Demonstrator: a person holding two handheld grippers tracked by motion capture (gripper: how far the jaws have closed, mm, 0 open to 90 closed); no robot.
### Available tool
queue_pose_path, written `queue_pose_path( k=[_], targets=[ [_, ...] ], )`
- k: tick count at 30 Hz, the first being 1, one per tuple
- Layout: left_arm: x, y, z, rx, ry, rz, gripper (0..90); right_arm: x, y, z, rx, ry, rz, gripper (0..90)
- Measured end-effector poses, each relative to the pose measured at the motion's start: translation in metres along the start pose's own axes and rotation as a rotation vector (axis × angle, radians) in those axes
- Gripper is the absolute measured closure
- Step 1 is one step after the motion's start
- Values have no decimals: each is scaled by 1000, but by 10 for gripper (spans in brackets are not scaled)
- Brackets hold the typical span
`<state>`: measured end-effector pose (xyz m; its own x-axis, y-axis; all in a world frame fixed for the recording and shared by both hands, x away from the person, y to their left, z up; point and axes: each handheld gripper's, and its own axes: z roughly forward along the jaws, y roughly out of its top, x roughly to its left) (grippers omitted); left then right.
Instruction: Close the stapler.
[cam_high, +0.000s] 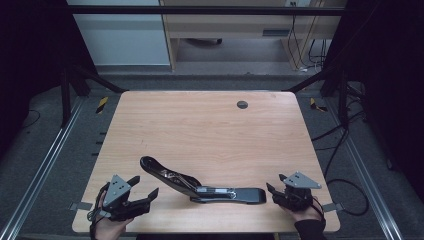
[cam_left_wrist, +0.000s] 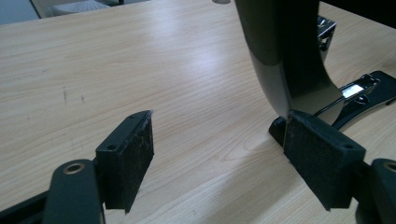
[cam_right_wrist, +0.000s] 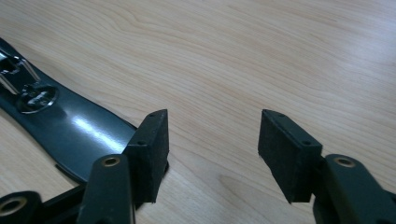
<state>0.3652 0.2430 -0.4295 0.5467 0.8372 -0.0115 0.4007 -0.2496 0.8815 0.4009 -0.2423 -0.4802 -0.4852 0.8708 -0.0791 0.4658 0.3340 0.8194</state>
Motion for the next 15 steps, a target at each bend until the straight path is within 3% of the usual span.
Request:
queue_pose_path(
  k=[5, 8, 9, 11, 15],
  targets=[
    [-3, 3, -4, -12, -18, -3, 234, 0, 0, 2, 25, -40, 8, 325],
    [-5, 5, -5, -19, -29, -3, 230, 0, 1, 4, 59, -25, 38, 353],
    [-6, 5, -6, -22, -30, -3, 226, -1, 0, 5, 55, -33, 18, 350],
    [-7, 7, -7, -28, -33, -3, 224, 0, 1, 5, 61, -31, 38, 341],
    [-9, 10, -8, -37, -36, -6, 221, 1, 1, 5, 59, -32, 24, 346]
  ],
)
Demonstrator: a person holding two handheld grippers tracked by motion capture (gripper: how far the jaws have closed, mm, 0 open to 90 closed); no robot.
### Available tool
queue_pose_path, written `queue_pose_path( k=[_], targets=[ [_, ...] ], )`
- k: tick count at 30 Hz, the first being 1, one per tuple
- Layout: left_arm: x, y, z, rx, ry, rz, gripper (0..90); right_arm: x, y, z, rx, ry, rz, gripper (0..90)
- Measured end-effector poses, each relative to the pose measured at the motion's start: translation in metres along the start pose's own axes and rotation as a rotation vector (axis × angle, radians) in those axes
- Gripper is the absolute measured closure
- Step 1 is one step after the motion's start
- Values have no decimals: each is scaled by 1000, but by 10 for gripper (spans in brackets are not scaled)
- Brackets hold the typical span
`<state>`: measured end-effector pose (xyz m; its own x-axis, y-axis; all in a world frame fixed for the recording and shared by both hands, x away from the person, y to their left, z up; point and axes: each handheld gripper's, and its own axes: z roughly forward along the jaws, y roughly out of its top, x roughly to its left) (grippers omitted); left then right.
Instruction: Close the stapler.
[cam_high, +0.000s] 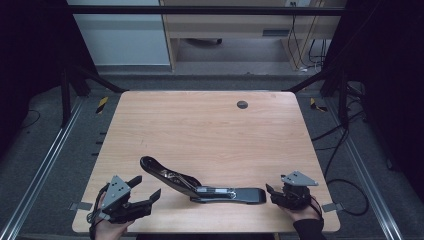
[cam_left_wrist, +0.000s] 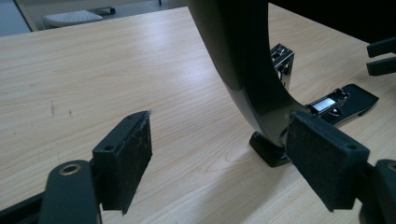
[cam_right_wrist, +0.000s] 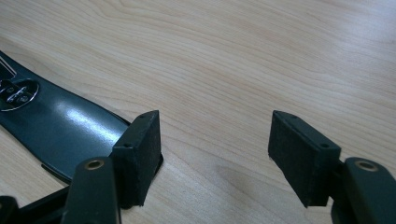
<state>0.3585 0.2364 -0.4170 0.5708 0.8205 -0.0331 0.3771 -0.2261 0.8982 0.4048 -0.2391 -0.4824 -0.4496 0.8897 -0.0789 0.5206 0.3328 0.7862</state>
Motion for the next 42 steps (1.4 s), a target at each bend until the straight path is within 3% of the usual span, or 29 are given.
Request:
queue_pose_path(
  k=[7, 14, 18, 20, 22, 27, 42],
  targets=[
    [-4, 7, 0, -20, -11, -7, 216, 5, 1, -1, 20, -22, 7, 350],
    [-7, 16, 3, -32, -18, -19, 210, 8, 3, -1, 34, 1, 11, 417],
    [-9, 21, 4, -39, -16, -22, 211, 6, 4, 0, 40, 54, 6, 487],
    [-8, 23, 5, -45, -10, -26, 214, 7, 5, -1, 58, 76, 45, 505],
    [-7, 25, 6, -50, -5, -30, 224, 7, 5, -1, 61, 95, 53, 530],
    [-4, 30, 6, -68, 7, -39, 245, 9, 5, -3, 37, 89, 5, 586],
    [-2, 39, 14, -78, 9, -72, 397, 17, 4, 1, 47, 241, -19, 787]
  ],
)
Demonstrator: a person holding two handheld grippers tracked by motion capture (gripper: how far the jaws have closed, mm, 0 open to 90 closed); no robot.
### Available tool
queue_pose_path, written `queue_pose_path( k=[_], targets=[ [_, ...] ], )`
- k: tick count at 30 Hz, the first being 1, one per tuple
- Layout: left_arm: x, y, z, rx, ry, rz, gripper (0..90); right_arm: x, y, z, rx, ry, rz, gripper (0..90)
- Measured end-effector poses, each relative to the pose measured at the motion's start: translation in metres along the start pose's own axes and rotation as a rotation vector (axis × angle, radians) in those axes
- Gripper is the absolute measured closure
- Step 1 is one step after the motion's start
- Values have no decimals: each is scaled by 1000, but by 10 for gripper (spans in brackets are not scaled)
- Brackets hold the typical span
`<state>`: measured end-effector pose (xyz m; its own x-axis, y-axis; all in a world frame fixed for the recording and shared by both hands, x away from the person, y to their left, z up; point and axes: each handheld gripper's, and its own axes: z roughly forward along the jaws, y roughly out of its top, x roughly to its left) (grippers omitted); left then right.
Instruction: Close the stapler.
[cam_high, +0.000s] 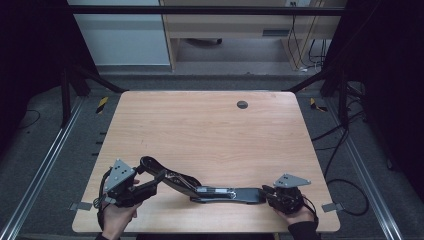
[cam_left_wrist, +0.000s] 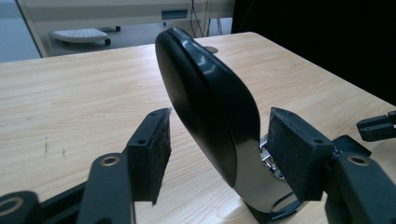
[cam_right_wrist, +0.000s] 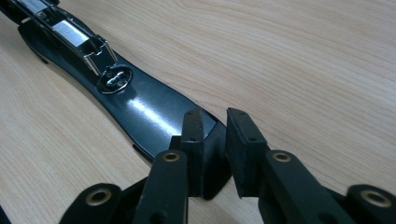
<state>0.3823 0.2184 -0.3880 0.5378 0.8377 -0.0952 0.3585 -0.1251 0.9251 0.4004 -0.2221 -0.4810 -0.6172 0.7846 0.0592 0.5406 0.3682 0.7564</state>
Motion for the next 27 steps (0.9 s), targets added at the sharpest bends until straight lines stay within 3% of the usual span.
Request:
queue_pose_path(
  k=[4, 8, 11, 21, 27],
  targets=[
    [1, 0, 1, 2, -5, -9, 453, 0, -1, 1, 6, 36, 9, 842],
    [0, 0, 1, 5, -9, -5, 515, 1, 0, 4, 17, 54, -17, 877],
    [0, 0, 1, 6, -10, -6, 523, 1, 0, 7, 24, 65, -40, 897],
    [-1, 2, 1, 14, -8, -24, 538, 0, 1, 10, 58, 75, -3, 900],
    [-3, 4, 1, 13, -6, -20, 542, -1, 0, 11, 57, 76, -22, 900]
  ],
)
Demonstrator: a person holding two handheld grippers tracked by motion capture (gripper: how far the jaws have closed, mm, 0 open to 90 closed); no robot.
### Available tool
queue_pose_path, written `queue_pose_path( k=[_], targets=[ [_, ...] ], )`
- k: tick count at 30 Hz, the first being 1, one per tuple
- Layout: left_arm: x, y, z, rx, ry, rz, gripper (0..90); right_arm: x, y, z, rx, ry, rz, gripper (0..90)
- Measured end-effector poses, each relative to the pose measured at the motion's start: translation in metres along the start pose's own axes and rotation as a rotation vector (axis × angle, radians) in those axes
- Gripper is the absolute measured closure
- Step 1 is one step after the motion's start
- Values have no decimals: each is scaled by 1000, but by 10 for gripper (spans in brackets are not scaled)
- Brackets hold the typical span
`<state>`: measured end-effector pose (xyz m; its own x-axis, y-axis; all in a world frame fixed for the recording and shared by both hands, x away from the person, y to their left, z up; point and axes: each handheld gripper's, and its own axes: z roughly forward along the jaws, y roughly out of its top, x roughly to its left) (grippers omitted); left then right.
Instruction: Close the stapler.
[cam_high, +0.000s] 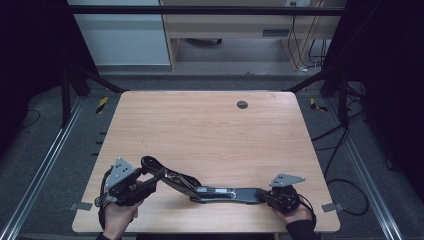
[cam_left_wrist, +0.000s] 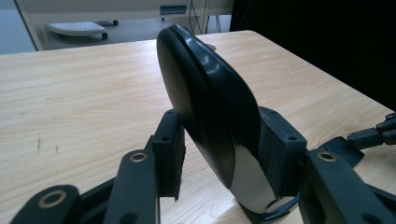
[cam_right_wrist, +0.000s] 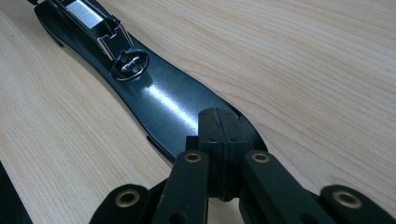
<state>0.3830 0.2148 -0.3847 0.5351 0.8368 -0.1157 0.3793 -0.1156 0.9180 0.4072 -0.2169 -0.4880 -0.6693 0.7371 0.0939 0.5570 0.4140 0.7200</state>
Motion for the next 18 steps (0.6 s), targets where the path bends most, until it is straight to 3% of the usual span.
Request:
queue_pose_path(
  k=[18],
  targets=[
    [-9, 5, 2, -6, -1, 18, 553, -1, -3, 0, -26, 3, 28, 900]
  ],
)
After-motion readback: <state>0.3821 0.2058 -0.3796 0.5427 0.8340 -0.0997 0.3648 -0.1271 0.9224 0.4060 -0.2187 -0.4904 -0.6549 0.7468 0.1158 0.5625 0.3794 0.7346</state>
